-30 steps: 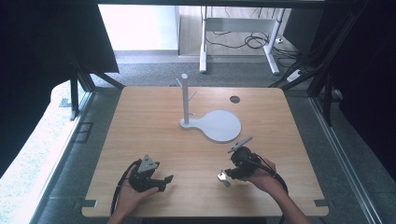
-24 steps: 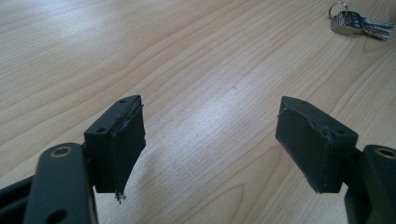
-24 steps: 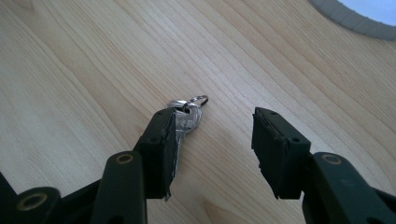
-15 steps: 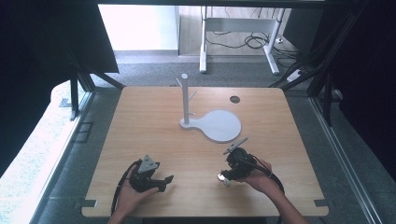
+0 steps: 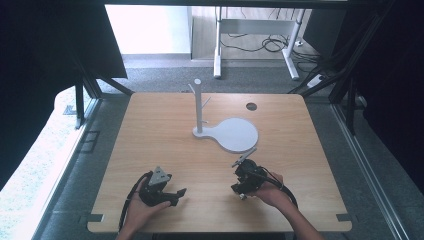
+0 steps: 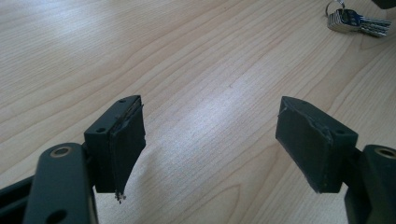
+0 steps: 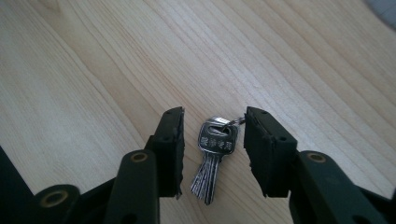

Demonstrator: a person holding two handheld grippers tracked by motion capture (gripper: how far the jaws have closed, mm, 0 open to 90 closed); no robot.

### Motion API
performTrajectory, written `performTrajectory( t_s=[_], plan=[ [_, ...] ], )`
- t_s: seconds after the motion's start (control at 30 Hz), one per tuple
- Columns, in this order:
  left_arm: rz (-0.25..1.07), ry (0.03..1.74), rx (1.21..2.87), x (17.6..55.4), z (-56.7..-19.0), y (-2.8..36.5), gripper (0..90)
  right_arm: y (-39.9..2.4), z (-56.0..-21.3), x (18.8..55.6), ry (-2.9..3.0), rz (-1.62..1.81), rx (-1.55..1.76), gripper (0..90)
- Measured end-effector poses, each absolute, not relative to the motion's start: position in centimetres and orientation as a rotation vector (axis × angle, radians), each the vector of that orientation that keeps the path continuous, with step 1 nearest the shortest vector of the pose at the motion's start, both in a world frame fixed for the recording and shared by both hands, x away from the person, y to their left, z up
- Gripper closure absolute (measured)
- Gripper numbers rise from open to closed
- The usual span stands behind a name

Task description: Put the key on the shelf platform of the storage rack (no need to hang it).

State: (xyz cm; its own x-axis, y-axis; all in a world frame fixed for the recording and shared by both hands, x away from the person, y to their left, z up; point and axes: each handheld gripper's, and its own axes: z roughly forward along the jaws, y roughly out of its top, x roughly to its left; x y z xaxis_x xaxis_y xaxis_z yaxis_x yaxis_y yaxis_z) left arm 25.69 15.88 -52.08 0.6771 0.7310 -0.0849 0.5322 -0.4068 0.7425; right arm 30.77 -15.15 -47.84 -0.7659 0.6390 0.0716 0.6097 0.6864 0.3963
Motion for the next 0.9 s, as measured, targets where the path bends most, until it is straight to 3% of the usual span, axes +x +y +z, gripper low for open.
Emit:
performTrajectory(
  t_s=[0.9],
  plan=[
    [0.324,0.963,2.138,25.7,-52.5,15.5,24.1,-14.2,-49.5,32.3,2.859,0.597,1.089,72.7]
  ],
)
